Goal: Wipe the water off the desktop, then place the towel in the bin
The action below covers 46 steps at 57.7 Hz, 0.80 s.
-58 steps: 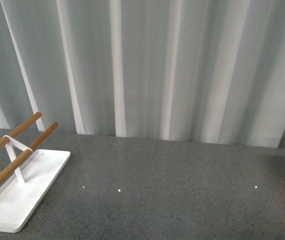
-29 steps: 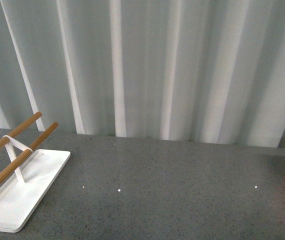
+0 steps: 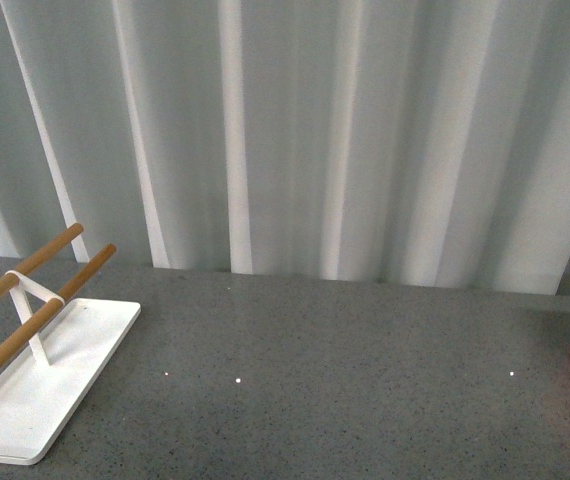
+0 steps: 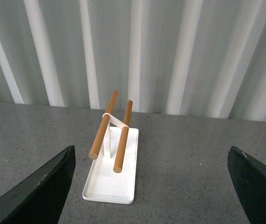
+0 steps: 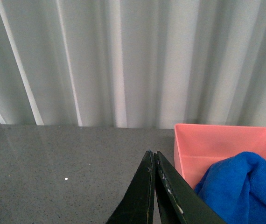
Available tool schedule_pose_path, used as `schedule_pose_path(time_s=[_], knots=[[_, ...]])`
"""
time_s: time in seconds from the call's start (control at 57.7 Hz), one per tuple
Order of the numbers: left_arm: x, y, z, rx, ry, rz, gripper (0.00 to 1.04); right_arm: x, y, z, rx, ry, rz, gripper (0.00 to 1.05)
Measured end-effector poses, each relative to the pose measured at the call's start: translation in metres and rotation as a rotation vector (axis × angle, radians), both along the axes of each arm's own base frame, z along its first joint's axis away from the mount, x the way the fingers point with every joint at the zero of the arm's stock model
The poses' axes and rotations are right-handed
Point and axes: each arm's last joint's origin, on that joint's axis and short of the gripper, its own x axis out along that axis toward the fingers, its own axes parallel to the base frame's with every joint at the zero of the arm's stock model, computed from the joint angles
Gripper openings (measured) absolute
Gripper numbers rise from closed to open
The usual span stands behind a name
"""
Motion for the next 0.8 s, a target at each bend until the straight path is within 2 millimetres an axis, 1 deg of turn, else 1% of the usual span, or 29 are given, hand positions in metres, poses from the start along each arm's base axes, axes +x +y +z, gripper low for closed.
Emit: schedule_pose_path(time_s=[0.121, 0.156, 0.26, 0.277, 0.312, 0.329, 0.485, 0.555, 0.624, 0.659, 0.728, 0.797], knots=[[0.0, 0.0, 0.0, 0.0, 0.0, 0.0, 0.98, 0.0, 0.0, 0.0, 0.0, 0.0, 0.0, 0.03], [0.0, 0.0, 0.0, 0.0, 0.0, 0.0, 0.98, 0.0, 0.0, 0.0, 0.0, 0.0, 0.0, 0.06], [0.0, 0.0, 0.0, 0.0, 0.0, 0.0, 0.98, 0.0, 0.0, 0.0, 0.0, 0.0, 0.0, 0.27], [0.0, 0.0, 0.0, 0.0, 0.0, 0.0, 0.98, 0.0, 0.0, 0.0, 0.0, 0.0, 0.0, 0.32], [0.0, 0.0, 0.0, 0.0, 0.0, 0.0, 0.98, 0.0, 0.0, 0.0, 0.0, 0.0, 0.0, 0.39], [0.0, 0.0, 0.0, 0.0, 0.0, 0.0, 0.98, 0.0, 0.0, 0.0, 0.0, 0.0, 0.0, 0.41], [0.0, 0.0, 0.0, 0.0, 0.0, 0.0, 0.98, 0.0, 0.0, 0.0, 0.0, 0.0, 0.0, 0.73], [0.0, 0.0, 0.0, 0.0, 0.0, 0.0, 0.98, 0.0, 0.0, 0.0, 0.0, 0.0, 0.0, 0.84], [0.0, 0.0, 0.0, 0.0, 0.0, 0.0, 0.98, 0.0, 0.0, 0.0, 0.0, 0.0, 0.0, 0.98], [0.0, 0.0, 0.0, 0.0, 0.0, 0.0, 0.98, 0.0, 0.0, 0.0, 0.003, 0.0, 0.0, 1.0], [0.0, 0.0, 0.0, 0.0, 0.0, 0.0, 0.98, 0.0, 0.0, 0.0, 0.003, 0.0, 0.0, 0.97], [0.0, 0.0, 0.0, 0.0, 0.0, 0.0, 0.98, 0.0, 0.0, 0.0, 0.003, 0.0, 0.0, 0.98]])
